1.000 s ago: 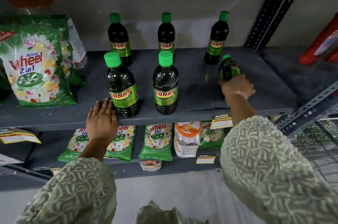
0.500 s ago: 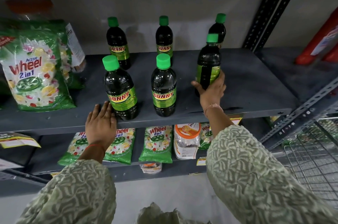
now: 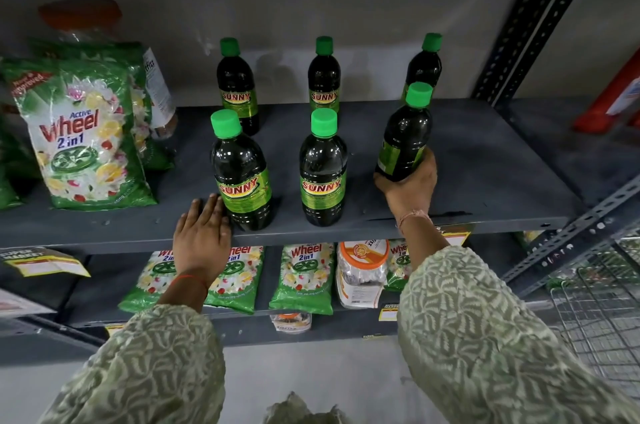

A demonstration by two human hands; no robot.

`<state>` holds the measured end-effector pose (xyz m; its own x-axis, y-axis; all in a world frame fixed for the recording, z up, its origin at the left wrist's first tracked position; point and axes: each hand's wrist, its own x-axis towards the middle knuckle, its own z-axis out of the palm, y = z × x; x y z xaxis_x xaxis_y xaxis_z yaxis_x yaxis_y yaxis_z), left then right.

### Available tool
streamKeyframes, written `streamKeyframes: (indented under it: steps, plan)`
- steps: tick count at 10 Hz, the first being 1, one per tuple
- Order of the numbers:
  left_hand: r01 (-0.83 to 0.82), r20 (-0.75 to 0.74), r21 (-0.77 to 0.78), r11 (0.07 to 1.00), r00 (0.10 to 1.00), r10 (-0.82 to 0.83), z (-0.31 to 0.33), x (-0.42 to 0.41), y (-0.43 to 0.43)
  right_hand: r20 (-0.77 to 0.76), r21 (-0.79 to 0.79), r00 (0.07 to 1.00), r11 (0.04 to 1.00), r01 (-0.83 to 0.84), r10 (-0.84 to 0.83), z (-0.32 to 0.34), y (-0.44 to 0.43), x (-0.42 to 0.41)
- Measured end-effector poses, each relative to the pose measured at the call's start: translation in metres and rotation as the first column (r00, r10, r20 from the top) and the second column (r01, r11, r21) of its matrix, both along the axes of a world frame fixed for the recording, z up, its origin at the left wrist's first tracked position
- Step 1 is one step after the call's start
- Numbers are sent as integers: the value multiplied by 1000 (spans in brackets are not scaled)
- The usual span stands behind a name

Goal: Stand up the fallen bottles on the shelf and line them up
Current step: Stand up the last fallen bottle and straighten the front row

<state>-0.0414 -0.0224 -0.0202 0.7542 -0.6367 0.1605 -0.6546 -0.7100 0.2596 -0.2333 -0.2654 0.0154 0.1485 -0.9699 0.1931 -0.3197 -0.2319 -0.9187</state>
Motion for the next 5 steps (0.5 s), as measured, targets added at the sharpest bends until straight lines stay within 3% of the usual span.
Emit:
streamKeyframes:
  steps: [1,2,3,5]
  plan:
    - [3,8,-6,1000,1000,-3,0,-1,0,29,104,999,994,-46,43,2,0,-1]
    - [6,12,-5,1000,1000,-6,-2,1,0,-59,51,998,999,-14,17,5,-5,2]
    - [4,13,2,1000,1000,-4,-2,1,0,-38,18,999,999,-32,33,3,-8,1]
    - [-5,9,4,1000,1000,5,-2,1,-1,-6,152,980,969,-195,198,0,-19,-15]
